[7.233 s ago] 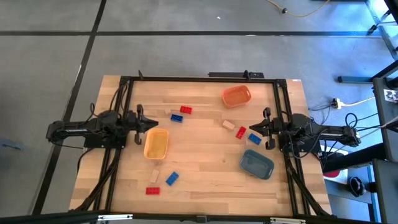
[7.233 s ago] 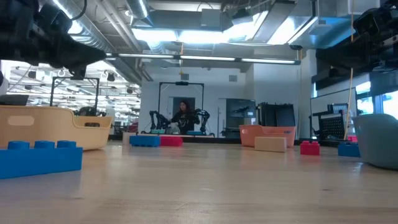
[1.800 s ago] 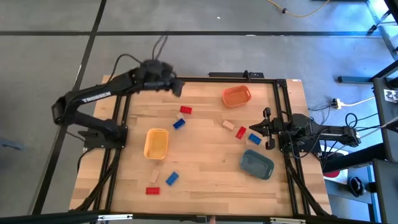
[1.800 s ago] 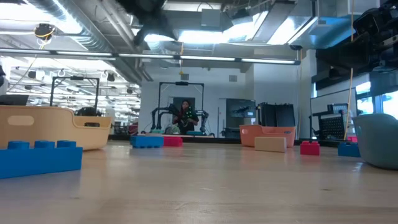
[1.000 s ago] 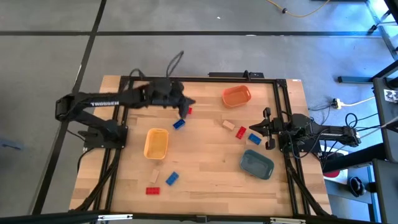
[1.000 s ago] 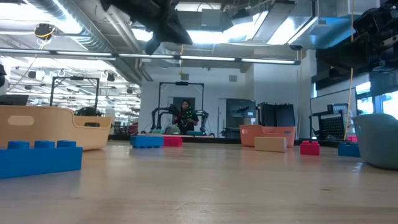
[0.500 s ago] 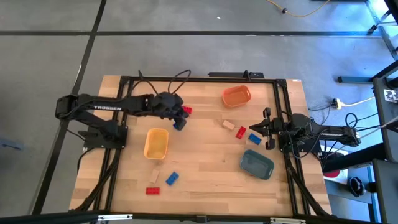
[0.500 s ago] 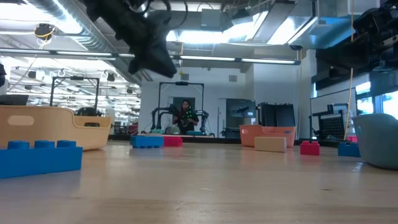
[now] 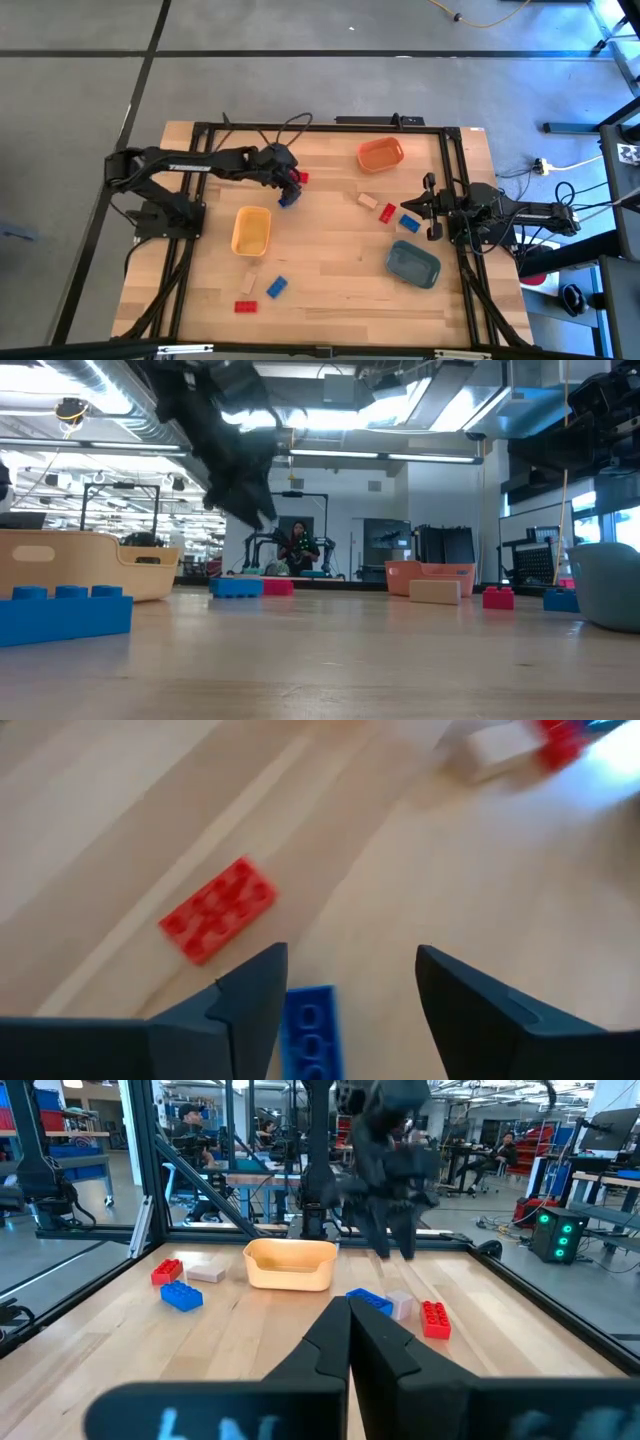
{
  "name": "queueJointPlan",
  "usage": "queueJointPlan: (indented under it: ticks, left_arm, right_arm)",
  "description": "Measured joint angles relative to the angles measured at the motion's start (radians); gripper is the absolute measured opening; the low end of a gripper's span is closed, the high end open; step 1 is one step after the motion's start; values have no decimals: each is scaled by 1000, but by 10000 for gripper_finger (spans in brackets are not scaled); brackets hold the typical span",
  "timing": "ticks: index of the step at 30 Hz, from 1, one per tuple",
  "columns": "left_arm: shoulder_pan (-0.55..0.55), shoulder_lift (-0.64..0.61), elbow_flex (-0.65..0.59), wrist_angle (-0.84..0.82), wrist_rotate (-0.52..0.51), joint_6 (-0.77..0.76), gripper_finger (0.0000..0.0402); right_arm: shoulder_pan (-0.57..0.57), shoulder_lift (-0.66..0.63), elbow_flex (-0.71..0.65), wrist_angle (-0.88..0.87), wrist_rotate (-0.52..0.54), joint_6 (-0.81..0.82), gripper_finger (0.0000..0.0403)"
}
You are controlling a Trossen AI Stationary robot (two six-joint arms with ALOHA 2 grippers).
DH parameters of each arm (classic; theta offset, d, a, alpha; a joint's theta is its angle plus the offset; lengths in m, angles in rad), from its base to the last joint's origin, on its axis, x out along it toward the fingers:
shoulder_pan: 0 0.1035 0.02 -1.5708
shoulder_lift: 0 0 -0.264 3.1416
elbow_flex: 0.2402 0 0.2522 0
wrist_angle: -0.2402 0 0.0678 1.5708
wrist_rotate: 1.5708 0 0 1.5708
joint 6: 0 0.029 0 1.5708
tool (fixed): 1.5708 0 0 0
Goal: Sort & place blocks by color
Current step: Put the top left brown block into the yellow bin
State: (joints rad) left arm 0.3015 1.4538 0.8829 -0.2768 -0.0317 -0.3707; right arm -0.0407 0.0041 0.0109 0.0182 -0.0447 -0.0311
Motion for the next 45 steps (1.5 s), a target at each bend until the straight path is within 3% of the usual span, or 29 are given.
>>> queueJointPlan:
  ticks: [10, 20, 29, 32, 37, 45]
  left_arm:
    - [1, 135, 0, 0, -140, -19, 216]
    - [2, 231, 1, -3, -93, -8, 215]
    - [22, 241, 0, -1, -92, -9, 210]
    - [36, 241, 0, -5, -90, -9, 194]
    - [57, 239, 1, -14, -71, -9, 124]
    - [72, 195, -1, -29, -38, 15, 120]
  right_arm:
    - [0, 0, 0, 0, 0, 0, 7]
    - [0, 0, 0, 0, 0, 0, 7]
    - [0, 0, 0, 0, 0, 0, 7]
    - [0, 0, 0, 0, 0, 0, 7]
    - [0, 0, 0, 0, 0, 0, 7]
    - [0, 0, 0, 0, 0, 0, 7]
